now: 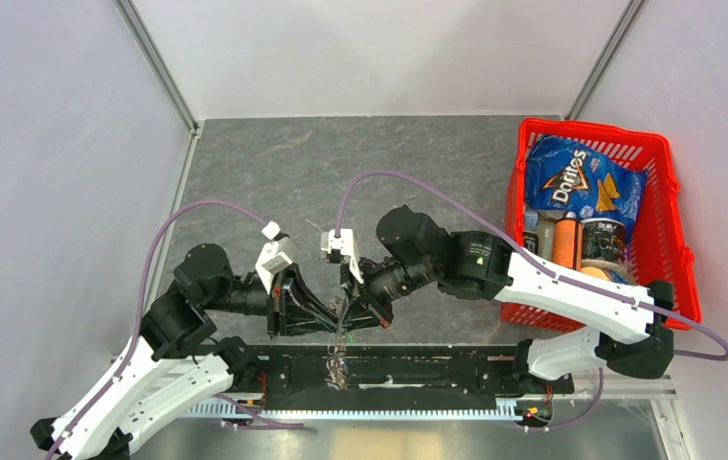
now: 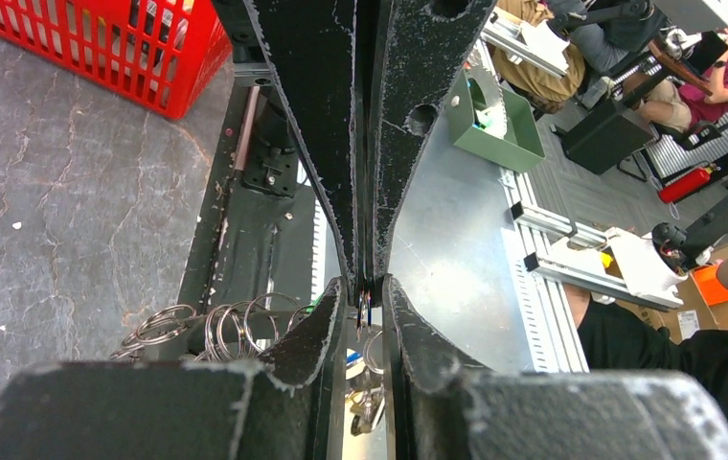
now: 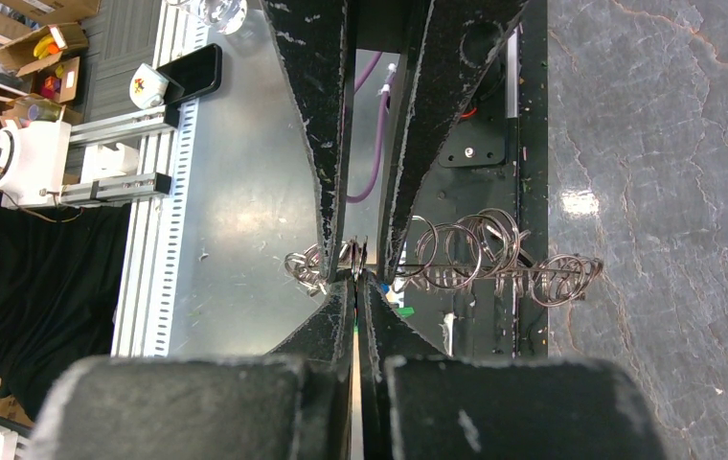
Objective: Put the keys on the keyring
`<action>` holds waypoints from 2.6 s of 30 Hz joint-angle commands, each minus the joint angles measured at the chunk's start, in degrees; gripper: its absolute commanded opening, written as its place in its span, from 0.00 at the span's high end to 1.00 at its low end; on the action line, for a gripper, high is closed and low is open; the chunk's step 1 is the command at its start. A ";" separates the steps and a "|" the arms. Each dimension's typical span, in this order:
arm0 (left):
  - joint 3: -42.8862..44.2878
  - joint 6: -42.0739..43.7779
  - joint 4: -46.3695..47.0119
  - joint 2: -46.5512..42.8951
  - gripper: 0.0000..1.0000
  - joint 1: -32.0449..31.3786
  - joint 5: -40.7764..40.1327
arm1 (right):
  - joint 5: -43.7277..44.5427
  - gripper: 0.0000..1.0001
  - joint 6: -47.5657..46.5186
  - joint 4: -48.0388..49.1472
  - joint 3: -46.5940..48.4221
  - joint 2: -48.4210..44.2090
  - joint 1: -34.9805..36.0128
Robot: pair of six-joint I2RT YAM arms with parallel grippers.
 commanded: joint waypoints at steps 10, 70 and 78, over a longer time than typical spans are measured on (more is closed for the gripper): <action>0.50 2.92 -0.12 -0.97 0.98 0.05 0.28 | -2.18 1.00 -0.43 2.43 0.80 -4.27 -0.45; -1.87 -2.17 7.46 -0.17 0.82 0.04 3.42 | -2.45 1.00 -0.91 2.99 3.33 -1.18 -0.32; -1.69 -1.53 6.47 -0.10 0.83 0.04 3.22 | -2.03 1.00 -0.97 2.73 3.20 -1.79 -0.33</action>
